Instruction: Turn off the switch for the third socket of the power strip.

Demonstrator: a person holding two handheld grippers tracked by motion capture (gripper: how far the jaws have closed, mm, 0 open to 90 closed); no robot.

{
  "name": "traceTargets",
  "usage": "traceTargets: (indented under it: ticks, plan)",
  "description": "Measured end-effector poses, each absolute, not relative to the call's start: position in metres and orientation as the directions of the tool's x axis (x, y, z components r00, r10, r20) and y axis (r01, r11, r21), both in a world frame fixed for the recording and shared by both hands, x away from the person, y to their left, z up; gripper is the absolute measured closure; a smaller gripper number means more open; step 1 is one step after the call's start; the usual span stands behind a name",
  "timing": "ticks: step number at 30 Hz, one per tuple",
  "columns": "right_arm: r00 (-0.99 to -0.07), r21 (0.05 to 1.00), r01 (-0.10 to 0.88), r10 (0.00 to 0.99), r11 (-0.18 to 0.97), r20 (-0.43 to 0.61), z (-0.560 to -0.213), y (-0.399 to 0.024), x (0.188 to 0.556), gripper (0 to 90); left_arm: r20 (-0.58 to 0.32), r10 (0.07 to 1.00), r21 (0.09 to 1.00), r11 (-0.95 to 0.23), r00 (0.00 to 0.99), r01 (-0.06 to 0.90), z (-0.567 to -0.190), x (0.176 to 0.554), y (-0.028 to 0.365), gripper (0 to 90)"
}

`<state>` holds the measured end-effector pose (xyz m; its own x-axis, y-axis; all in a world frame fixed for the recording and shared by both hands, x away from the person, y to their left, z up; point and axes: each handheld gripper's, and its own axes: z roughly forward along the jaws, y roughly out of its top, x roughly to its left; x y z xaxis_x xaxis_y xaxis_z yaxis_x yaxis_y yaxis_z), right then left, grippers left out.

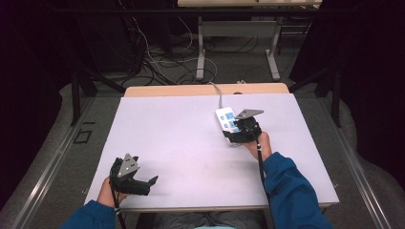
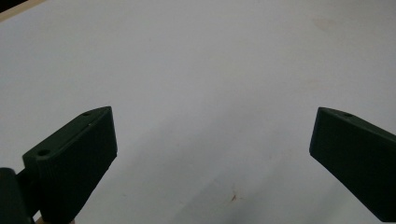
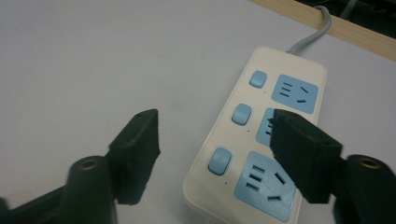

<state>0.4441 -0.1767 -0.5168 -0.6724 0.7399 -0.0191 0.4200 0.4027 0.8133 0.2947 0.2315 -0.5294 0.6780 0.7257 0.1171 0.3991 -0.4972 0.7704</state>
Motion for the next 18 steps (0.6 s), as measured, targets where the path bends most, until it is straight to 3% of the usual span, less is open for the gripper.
traceTargets:
  ticks: [5,18]
  plan:
    - [-0.686,0.818,0.42,0.727,0.393,0.003,-0.513,-0.178,0.441,16.5,0.116,0.725,0.77,-0.497,0.679,0.4,-0.529,0.295,0.231,0.6]
    - [-0.714,0.823,0.416,0.7,0.386,0.032,-0.502,-0.186,0.429,4.6,0.118,0.724,0.768,-0.501,0.68,0.4,-0.528,0.295,0.232,0.6]
